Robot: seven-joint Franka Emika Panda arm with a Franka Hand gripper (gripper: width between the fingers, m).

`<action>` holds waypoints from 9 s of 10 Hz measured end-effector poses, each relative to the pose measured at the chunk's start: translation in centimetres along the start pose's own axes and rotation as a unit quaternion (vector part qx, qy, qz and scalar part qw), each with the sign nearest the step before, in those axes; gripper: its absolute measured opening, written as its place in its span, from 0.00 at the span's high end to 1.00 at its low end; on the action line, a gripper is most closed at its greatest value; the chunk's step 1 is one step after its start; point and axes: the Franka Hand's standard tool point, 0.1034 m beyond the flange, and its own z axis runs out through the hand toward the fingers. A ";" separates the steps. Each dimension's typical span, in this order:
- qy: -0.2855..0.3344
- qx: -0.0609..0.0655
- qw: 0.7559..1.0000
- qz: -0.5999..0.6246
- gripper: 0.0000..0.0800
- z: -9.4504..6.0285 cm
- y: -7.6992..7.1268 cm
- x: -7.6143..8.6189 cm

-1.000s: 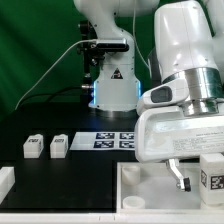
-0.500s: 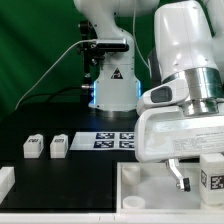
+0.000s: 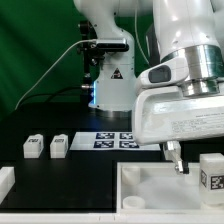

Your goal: Assemble one leg

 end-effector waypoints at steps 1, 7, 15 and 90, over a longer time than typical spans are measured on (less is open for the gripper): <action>-0.011 0.001 1.000 0.003 0.19 0.2 0.2 -0.1; -0.250 0.046 0.967 0.036 0.19 0.6 -0.9 0.6; -0.246 0.036 0.967 0.061 0.62 0.8 -0.3 0.6; -0.212 -0.107 0.695 0.678 0.19 1.4 -1.2 -1.1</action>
Offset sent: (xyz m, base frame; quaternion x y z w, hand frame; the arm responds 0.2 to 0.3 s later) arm 0.0087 -0.0058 -0.0007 -0.0029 -0.2697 0.0118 0.9629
